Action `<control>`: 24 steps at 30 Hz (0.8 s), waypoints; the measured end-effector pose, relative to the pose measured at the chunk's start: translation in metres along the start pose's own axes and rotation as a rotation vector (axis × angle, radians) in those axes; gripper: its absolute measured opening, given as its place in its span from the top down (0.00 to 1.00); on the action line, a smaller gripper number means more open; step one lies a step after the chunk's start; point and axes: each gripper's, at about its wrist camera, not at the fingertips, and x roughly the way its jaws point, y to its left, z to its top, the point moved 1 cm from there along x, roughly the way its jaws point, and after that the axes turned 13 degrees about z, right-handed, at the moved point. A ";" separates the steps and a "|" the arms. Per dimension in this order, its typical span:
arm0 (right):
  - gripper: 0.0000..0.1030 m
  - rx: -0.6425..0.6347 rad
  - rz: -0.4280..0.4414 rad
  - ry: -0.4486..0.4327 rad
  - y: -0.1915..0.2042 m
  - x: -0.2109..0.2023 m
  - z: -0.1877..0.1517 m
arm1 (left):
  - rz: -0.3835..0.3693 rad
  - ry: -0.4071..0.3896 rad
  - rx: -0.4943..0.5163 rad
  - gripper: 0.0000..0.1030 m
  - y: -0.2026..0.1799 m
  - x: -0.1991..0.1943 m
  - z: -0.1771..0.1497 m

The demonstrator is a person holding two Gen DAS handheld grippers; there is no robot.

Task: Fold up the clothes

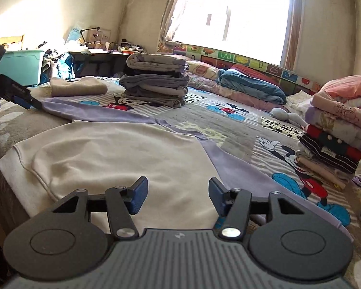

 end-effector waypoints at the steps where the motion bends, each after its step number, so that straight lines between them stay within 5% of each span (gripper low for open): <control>1: 0.45 -0.008 0.017 0.002 0.005 0.006 0.003 | 0.036 0.002 -0.106 0.44 0.018 0.009 0.007; 4: 0.45 -0.056 0.113 0.021 0.031 0.029 0.018 | -0.001 -0.043 -0.216 0.60 0.050 0.026 0.029; 8: 0.45 -0.104 0.268 0.052 0.078 0.072 0.043 | -0.295 0.084 -0.269 0.64 0.061 0.063 0.055; 11: 0.43 -0.141 0.378 0.100 0.119 0.109 0.059 | -0.127 0.087 -0.216 0.66 0.056 0.091 0.061; 13: 0.43 -0.165 0.451 0.132 0.146 0.134 0.069 | -0.022 0.089 -0.186 0.98 0.054 0.108 0.065; 15: 0.45 -0.184 0.476 0.206 0.164 0.150 0.061 | -0.062 0.075 -0.222 0.96 0.061 0.100 0.072; 17: 0.45 -0.148 0.474 0.203 0.170 0.151 0.052 | -0.116 0.057 -0.193 0.73 0.061 0.088 0.078; 21: 0.44 -0.035 0.492 0.181 0.158 0.148 0.044 | -0.311 0.077 -0.110 0.68 0.059 0.081 0.078; 22: 0.44 -0.034 0.491 0.182 0.159 0.147 0.044 | -0.312 0.093 -0.048 0.68 0.055 0.082 0.074; 24: 0.43 -0.038 0.487 0.188 0.160 0.148 0.044 | -0.122 0.067 0.172 0.67 0.040 0.085 0.061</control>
